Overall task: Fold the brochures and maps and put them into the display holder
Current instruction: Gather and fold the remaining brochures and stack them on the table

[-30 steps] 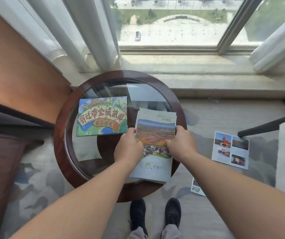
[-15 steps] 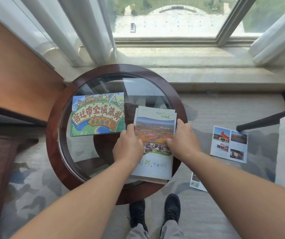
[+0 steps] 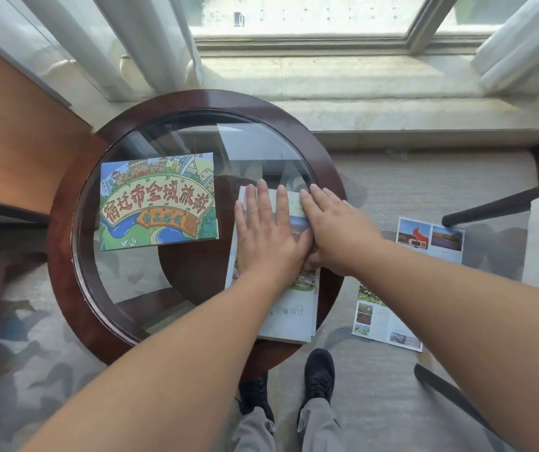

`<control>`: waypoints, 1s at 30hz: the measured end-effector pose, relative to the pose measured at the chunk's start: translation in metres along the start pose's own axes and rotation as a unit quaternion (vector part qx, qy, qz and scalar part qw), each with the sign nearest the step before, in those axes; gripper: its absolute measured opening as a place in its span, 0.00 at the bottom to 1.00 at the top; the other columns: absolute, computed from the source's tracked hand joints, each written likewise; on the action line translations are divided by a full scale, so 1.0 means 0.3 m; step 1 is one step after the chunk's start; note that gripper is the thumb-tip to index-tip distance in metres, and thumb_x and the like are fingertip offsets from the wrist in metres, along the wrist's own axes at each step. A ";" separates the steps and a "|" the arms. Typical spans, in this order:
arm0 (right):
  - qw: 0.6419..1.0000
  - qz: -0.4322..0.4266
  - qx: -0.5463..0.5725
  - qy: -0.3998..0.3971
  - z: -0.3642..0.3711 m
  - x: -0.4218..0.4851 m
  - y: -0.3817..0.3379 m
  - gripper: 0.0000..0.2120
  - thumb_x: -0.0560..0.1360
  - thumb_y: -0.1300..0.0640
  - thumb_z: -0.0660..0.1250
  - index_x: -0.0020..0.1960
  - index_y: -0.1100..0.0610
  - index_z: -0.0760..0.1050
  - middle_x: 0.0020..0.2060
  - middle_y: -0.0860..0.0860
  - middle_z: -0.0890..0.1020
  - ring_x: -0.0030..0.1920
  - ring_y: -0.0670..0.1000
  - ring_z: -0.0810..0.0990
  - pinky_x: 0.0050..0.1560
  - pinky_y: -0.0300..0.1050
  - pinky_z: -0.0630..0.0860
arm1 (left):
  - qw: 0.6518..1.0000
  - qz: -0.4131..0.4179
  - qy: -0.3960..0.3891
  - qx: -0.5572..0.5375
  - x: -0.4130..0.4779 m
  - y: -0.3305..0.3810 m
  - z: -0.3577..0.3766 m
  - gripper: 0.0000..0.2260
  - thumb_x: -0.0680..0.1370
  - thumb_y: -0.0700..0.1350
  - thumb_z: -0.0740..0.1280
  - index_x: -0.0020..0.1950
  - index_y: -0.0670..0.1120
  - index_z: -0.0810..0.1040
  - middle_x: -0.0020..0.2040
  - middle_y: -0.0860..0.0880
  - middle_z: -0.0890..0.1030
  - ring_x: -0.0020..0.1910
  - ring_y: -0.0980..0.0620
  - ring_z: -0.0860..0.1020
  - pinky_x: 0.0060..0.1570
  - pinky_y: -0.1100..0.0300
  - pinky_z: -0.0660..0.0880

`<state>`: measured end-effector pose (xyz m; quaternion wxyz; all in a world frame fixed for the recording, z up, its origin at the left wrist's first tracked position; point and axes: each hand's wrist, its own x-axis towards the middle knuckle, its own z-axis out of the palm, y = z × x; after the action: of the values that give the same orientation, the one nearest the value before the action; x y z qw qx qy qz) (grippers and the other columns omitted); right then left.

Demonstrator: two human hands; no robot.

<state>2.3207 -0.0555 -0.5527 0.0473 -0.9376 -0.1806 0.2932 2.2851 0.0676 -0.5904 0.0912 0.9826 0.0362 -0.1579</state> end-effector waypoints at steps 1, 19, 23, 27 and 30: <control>1.000 0.001 -0.003 0.002 0.004 0.001 -0.001 0.57 0.67 0.46 0.77 0.80 0.56 0.39 0.80 0.54 0.44 0.79 0.53 0.45 0.77 0.50 0.50 | 1.000 0.000 0.007 0.013 0.001 0.003 0.009 0.37 0.78 0.67 0.40 0.80 0.47 0.39 0.80 0.41 0.36 0.78 0.43 0.34 0.72 0.45 0.30; 0.999 0.016 -0.042 0.018 0.038 -0.077 -0.062 0.44 0.77 0.52 0.67 0.80 0.57 0.40 0.79 0.53 0.39 0.79 0.52 0.40 0.77 0.54 0.44 | 0.987 0.118 -0.016 0.105 -0.258 -0.096 0.098 0.38 0.76 0.69 0.40 0.77 0.47 0.34 0.79 0.38 0.39 0.78 0.38 0.37 0.74 0.37 0.36; 1.000 0.006 -0.016 -0.011 0.081 -0.125 -0.069 0.51 0.73 0.48 0.71 0.79 0.55 0.38 0.79 0.50 0.39 0.79 0.50 0.41 0.77 0.54 0.46 | 0.988 0.125 -0.010 0.088 -0.262 -0.098 0.098 0.39 0.77 0.70 0.44 0.77 0.46 0.37 0.80 0.38 0.42 0.79 0.38 0.41 0.75 0.38 0.38; 1.000 0.014 -0.012 -0.018 0.066 -0.116 -0.072 0.52 0.73 0.46 0.72 0.79 0.54 0.36 0.79 0.50 0.37 0.79 0.50 0.40 0.77 0.54 0.45 | 0.979 0.159 -0.030 0.124 -0.271 -0.174 0.080 0.44 0.73 0.74 0.42 0.79 0.48 0.36 0.79 0.40 0.36 0.78 0.42 0.35 0.75 0.41 0.34; 0.999 0.023 -0.028 -0.023 0.074 -0.123 -0.097 0.54 0.72 0.45 0.72 0.79 0.56 0.36 0.79 0.53 0.37 0.79 0.51 0.40 0.77 0.53 0.43 | 0.979 0.162 -0.032 0.121 -0.286 -0.191 0.084 0.46 0.71 0.76 0.43 0.78 0.48 0.33 0.78 0.41 0.32 0.77 0.43 0.32 0.74 0.42 0.33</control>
<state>2.2709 -0.0422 -0.5455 0.0106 -0.9355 -0.1684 0.3105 2.1905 0.1152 -0.5964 -0.0028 0.9735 -0.1459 -0.1761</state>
